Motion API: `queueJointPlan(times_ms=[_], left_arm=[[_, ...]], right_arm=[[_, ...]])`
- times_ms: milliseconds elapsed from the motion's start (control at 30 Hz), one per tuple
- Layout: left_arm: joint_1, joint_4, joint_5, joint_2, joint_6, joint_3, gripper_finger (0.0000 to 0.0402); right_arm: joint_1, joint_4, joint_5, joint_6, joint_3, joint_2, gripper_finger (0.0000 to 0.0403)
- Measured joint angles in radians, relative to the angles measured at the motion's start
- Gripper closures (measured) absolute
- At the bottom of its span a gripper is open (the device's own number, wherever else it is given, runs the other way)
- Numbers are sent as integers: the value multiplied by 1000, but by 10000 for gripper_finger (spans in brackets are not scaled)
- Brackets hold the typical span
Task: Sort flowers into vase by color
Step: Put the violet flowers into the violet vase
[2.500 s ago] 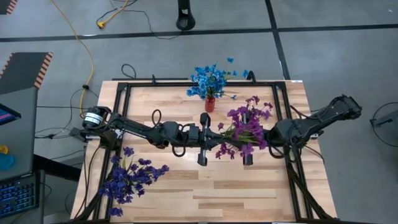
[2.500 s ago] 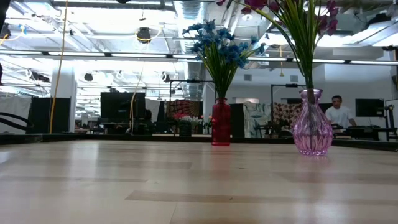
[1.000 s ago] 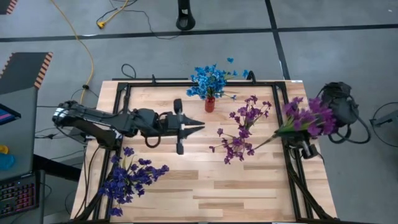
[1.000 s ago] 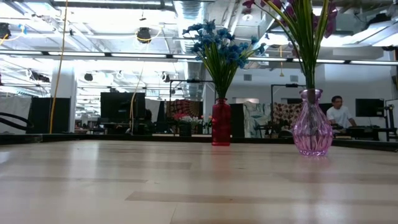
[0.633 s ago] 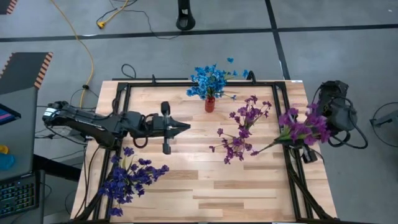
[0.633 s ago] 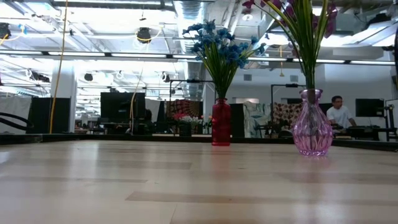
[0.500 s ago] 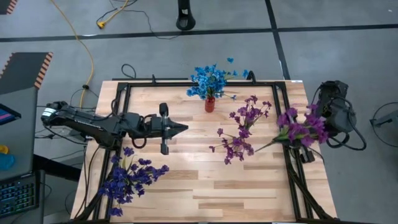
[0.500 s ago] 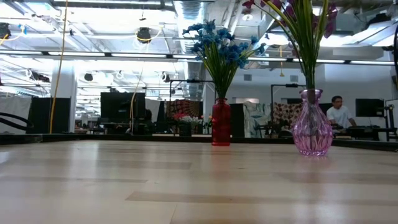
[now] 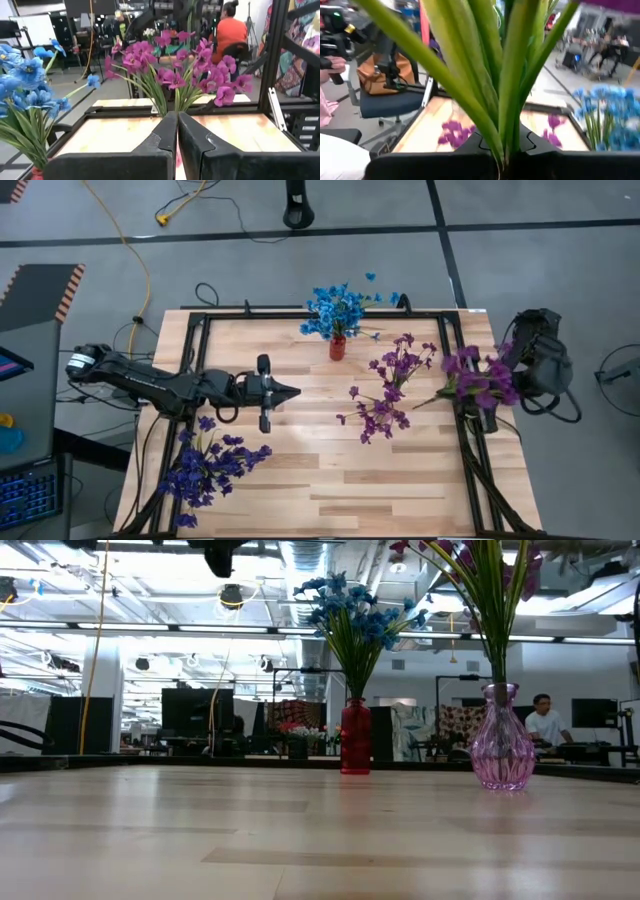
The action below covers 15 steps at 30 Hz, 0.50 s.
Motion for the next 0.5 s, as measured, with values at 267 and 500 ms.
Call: queueJointPlan(times_ms=[267,500], left_arm=[[2,99,0,0,-4,-61,401],[2,100,0,0,-3,-62,401]], right_arm=[[-2,38,129,53,-123,-2,370],[-2,201,212,52,-264,-2,371]])
